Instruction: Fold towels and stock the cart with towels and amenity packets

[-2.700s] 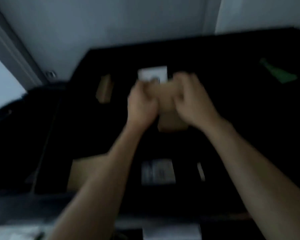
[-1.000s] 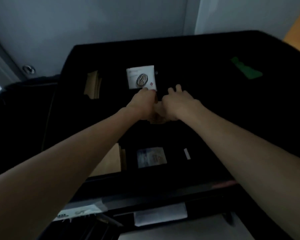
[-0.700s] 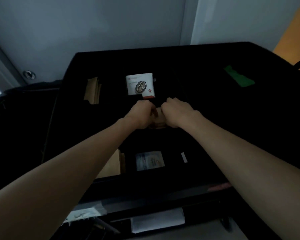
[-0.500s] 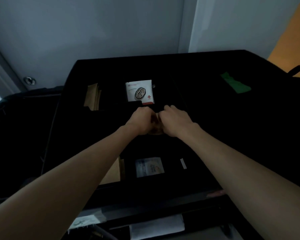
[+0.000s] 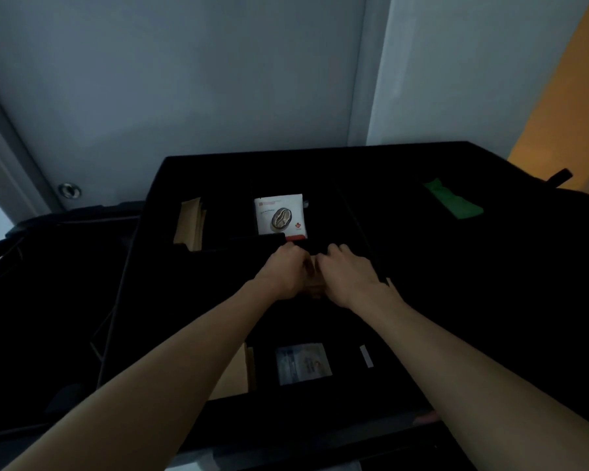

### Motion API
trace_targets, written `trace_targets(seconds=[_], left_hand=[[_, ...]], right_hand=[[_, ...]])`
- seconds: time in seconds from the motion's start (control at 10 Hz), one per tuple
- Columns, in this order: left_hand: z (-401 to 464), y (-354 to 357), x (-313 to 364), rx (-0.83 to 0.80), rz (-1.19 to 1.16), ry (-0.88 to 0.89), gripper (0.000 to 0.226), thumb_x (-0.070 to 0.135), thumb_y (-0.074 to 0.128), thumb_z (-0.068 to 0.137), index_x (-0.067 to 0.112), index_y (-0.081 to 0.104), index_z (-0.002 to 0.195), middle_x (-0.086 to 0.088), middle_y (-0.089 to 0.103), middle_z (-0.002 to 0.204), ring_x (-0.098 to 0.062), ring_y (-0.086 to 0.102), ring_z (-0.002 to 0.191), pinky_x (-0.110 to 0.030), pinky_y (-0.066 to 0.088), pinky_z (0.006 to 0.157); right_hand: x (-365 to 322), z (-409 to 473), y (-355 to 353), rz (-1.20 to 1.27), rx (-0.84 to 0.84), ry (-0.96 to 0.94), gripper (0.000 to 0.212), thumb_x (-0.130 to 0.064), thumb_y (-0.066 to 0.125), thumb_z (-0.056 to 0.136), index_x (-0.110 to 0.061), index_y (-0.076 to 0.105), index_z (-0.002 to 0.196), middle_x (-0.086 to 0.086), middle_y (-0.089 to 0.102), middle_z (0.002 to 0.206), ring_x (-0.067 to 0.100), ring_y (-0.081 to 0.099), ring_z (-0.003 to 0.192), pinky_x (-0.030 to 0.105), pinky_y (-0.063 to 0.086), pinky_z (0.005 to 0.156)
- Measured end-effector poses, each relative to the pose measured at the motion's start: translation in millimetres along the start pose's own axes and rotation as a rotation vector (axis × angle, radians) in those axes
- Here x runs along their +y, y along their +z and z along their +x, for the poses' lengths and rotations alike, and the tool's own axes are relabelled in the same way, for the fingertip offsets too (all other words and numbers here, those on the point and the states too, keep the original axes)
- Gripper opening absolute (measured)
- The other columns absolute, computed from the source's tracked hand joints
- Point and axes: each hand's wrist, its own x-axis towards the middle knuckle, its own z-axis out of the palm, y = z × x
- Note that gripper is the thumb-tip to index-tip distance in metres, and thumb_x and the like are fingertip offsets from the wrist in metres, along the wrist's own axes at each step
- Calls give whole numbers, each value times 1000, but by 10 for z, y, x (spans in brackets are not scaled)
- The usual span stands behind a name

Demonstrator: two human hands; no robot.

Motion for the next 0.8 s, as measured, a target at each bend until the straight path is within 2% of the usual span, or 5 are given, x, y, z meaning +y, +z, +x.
trace_targets(seconds=[0.2,0.4,0.6,0.7,0.8], left_hand=[[28,1,38,-7,53,43,23,20,65,92,2,68,107,-17,63,114,-32,60,107,-29,41,81],[39,10,38,-69,90,23,36,31,69,90,5,62,114,-15,60,118,-30,54,113,-32,42,90],[-5,16,121,-12,84,-52,35,35,73,84,5,67,103,-15,61,112,-29,60,102,-33,49,85],[-84,-25,114,-11,86,-125,43,37,80,79,7,66,107,-10,61,112,-25,59,103,-31,46,85],[-150,-55,216,127,-9,-219,35,25,76,84,7,69,114,-10,68,115,-24,63,106,-27,46,88]], right_hand=[[-3,2,24,-3,35,21,41,-8,61,90,-12,51,129,13,47,132,30,43,125,37,42,77],[26,54,-11,-56,6,1,45,-17,66,89,-13,50,131,12,47,133,31,45,125,41,46,85],[68,17,65,-24,90,-22,40,-13,64,89,-11,55,128,13,51,129,31,47,121,39,46,84],[95,-8,71,26,91,-70,44,-14,67,89,-7,52,130,15,47,132,30,43,124,37,45,82],[175,-38,25,103,164,-125,44,-19,65,89,-5,51,128,14,47,129,29,43,122,36,45,80]])
